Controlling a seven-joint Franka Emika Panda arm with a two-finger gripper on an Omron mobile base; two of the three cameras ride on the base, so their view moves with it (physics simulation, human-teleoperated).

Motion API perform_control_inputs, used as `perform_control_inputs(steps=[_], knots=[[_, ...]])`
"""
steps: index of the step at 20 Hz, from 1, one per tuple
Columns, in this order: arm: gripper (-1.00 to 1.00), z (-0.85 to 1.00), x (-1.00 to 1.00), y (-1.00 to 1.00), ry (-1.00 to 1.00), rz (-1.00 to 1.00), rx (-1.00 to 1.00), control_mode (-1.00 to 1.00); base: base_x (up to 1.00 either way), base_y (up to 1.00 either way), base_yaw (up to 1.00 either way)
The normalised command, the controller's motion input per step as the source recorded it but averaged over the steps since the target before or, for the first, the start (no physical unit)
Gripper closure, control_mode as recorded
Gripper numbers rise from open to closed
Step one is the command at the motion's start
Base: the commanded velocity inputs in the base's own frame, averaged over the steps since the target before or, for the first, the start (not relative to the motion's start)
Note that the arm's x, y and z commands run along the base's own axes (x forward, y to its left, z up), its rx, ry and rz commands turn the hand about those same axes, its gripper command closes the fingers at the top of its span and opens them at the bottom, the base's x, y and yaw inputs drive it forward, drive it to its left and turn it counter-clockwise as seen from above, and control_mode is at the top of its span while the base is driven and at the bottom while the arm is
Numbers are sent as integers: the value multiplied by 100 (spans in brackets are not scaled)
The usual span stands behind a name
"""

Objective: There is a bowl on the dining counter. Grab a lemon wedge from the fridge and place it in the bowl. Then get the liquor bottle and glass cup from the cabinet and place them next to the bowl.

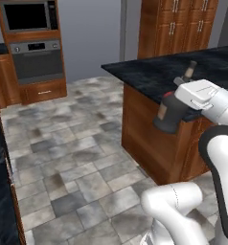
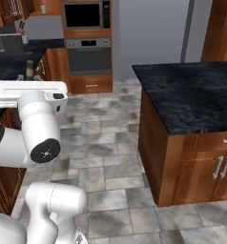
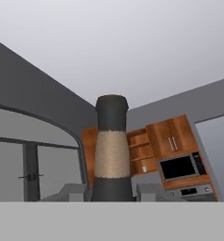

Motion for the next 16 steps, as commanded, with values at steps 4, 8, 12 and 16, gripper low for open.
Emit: perform_control_inputs(steps=[4, 8, 12, 16], knots=[[100, 0, 0, 0, 0, 0, 0, 100, -99, -67, -9], [100, 0, 0, 0, 0, 0, 0, 100, -96, -100, 0], [100, 0, 0, 0, 0, 0, 0, 100, -92, -98, 2], [100, 0, 0, 0, 0, 0, 0, 100, -2, -76, -17]])
